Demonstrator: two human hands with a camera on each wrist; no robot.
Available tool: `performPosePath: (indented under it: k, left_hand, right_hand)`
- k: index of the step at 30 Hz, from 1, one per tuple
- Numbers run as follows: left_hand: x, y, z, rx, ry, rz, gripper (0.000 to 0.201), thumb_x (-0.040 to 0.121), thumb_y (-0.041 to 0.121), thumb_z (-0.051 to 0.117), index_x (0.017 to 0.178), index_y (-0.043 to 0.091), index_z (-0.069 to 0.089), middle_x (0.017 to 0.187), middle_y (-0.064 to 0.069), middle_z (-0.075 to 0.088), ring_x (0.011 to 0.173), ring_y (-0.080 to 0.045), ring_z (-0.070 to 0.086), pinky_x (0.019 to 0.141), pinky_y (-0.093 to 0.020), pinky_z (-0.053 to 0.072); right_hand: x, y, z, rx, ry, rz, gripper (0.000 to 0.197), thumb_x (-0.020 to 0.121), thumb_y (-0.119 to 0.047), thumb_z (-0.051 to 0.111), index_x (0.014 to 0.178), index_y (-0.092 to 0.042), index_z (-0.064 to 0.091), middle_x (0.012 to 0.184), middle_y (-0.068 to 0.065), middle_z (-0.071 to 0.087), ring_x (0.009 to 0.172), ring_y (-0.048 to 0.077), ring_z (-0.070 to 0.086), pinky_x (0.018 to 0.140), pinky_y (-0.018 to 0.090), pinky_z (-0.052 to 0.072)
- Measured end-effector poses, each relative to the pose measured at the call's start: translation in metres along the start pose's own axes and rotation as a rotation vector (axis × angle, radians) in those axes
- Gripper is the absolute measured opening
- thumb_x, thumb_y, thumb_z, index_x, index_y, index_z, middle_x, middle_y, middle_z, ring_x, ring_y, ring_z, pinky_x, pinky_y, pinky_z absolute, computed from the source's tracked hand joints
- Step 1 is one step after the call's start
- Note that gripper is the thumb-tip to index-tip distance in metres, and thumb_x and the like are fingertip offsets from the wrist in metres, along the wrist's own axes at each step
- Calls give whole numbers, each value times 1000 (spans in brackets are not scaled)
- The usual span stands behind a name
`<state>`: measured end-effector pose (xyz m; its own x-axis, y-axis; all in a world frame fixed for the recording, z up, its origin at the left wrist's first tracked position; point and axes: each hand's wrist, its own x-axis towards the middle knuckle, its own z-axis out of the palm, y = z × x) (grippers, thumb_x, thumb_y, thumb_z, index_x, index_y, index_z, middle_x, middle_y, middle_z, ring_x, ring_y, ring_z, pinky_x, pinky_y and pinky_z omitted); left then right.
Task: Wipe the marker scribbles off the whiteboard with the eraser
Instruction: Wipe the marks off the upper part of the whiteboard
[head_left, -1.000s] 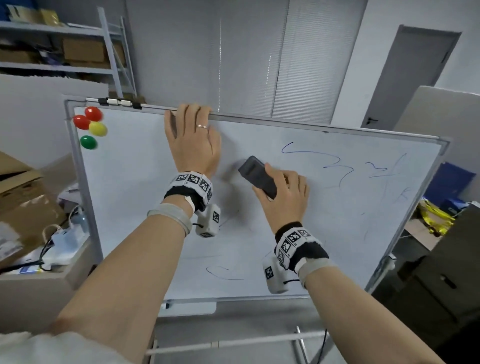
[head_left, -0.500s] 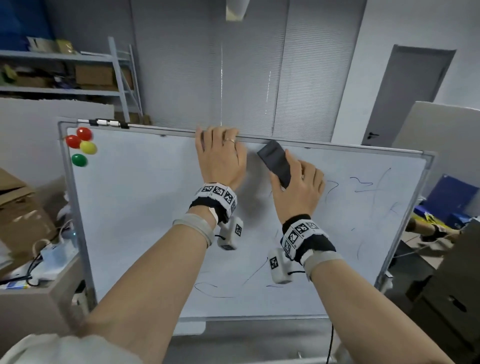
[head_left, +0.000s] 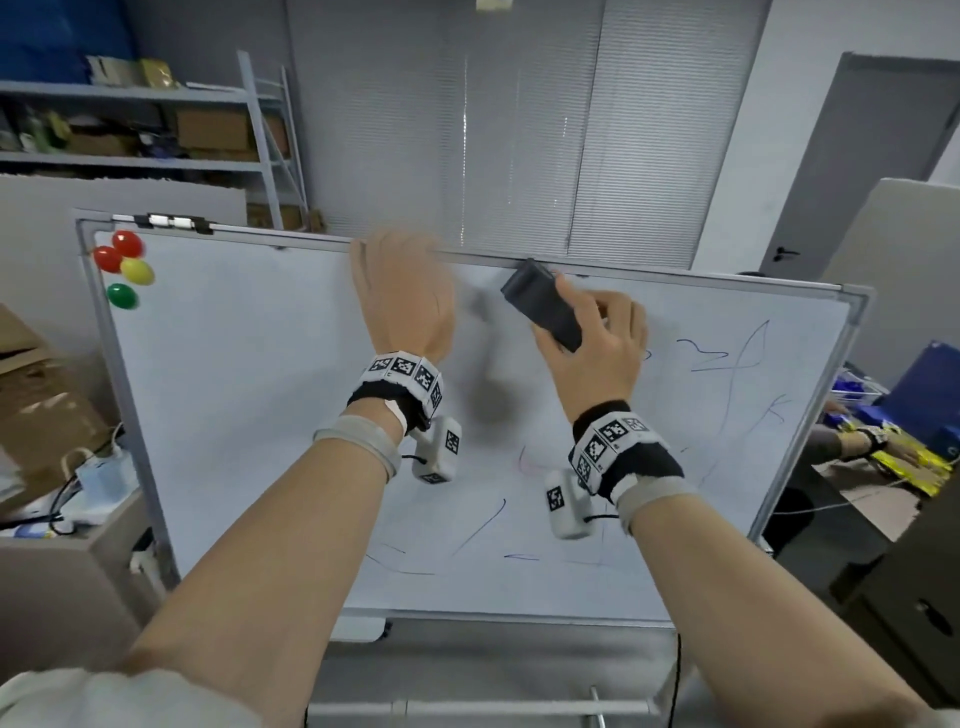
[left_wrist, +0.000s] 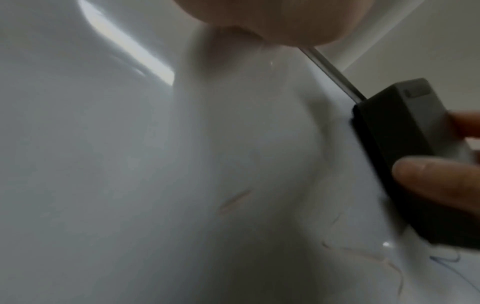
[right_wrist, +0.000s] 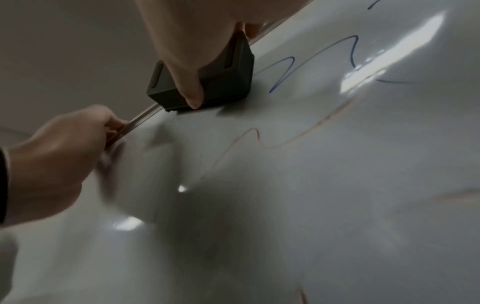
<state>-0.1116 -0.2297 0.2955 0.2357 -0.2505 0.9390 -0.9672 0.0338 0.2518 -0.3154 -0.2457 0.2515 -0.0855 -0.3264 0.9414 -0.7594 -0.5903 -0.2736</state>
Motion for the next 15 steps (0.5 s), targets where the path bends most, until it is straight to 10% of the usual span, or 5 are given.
performPosePath:
  k: [8, 15]
  left_hand:
    - [8, -20, 0, -55, -102, 30, 38, 90, 20, 38, 117, 18, 63, 122, 1, 56, 124, -23, 44, 117, -48, 23]
    - [0, -14, 1, -24, -100, 41, 40, 85, 18, 42, 121, 16, 59, 128, -1, 52, 130, -26, 39, 121, -49, 16]
  right_hand:
    - [-75, -2, 29, 11, -495, -230, 58, 59, -26, 91, 113, -35, 71, 101, -5, 58, 97, 23, 48, 84, 36, 33]
    - [-23, -5, 11, 24, -111, 39, 51, 70, -29, 84, 118, -32, 69, 108, 2, 59, 99, 26, 47, 88, 38, 37]
